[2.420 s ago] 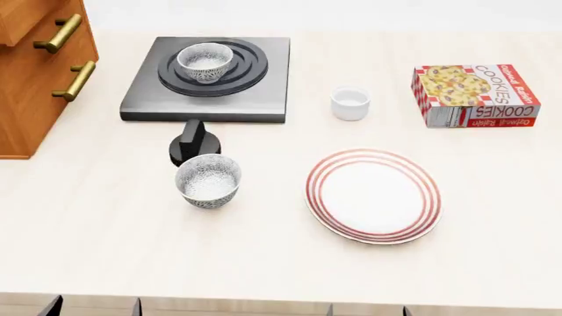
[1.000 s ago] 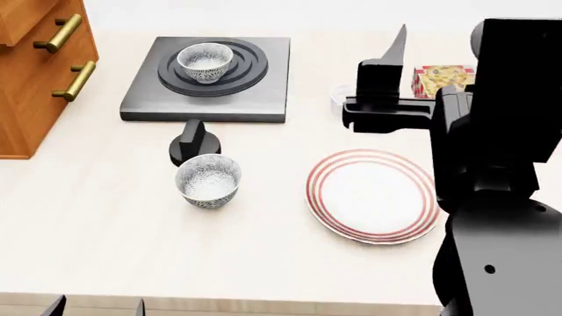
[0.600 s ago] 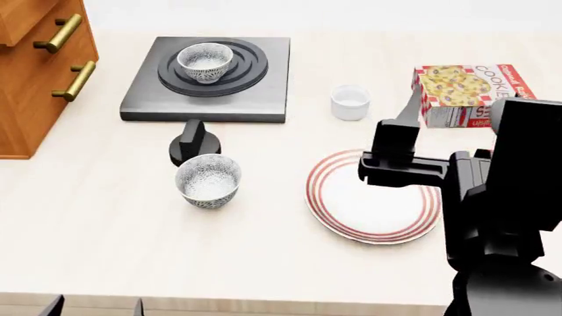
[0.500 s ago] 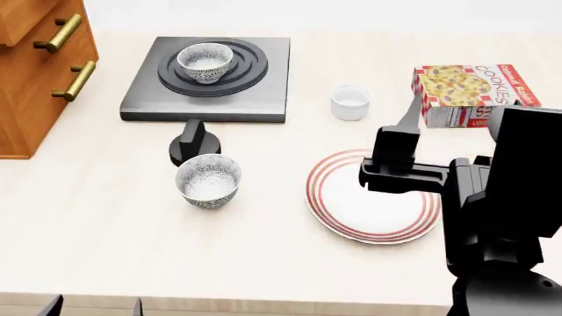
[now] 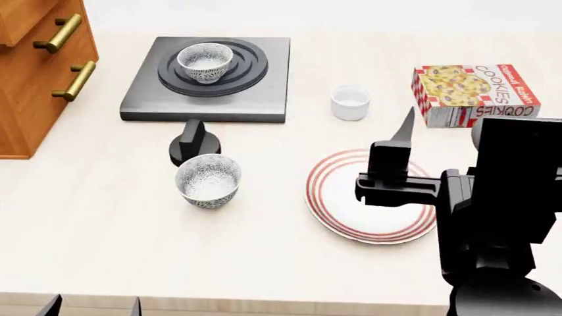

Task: Pick the akita bowl on the stove and place it on the plate.

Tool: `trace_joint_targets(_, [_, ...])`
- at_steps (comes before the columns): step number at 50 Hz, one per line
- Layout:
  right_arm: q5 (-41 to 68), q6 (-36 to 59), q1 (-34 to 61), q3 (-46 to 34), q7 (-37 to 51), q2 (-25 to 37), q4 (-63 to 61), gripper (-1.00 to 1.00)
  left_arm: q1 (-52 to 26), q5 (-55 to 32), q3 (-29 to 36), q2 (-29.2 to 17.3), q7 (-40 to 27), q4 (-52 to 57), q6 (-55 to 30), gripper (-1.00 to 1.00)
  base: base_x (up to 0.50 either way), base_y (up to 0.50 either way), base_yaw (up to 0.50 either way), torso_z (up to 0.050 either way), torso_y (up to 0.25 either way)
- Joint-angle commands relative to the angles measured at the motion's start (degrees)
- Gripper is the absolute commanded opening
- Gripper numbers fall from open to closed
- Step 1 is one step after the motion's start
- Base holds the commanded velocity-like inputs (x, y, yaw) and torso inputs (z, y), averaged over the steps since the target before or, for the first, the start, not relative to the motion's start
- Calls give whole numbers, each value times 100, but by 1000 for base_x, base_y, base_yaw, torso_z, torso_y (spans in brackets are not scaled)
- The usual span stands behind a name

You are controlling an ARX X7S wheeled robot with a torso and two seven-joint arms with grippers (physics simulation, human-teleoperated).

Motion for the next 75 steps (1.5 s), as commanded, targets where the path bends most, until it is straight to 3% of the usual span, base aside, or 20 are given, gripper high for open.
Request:
trace_joint_targets(1, [52, -46, -16, -4, 7, 20, -33, 100, -11, -42, 43, -37, -44, 13, -13, 100, 0, 0, 0, 0, 0])
trace_joint_targets(14, [126, -142, -43, 51, 14, 2, -8, 100, -17, 51, 234, -144, 28, 201, 92, 100, 0, 0, 0, 0, 0])
trace_joint_targets(26, [171, -147, -44, 65, 56, 0, -18, 100, -599, -202, 239, -340, -59, 1680, -1488, 100, 0, 0, 0, 0, 0])
trace_joint_targets(41, [228, -126, -25, 77, 106, 12, -33, 100, -2254, -196, 285, -126, -188, 1002, -2593, 100, 0, 0, 0, 0, 0])
trace_joint_targets(48, [263, -146, -43, 94, 117, 12, -32, 100, -2730, -301, 256, 53, -193, 387, -2703, 100, 0, 0, 0, 0, 0])
trace_joint_targets(59, [323, -115, -39, 125, 147, 14, -98, 100, -3114, -378, 189, 171, -366, -63, -2926, 100, 0, 0, 0, 0, 0])
trace_joint_targets(75, [380, -217, -60, 165, 173, 9, -11, 100, -3078, -552, 222, 115, -274, -42, -2773, 100, 0, -26, 0, 0, 0])
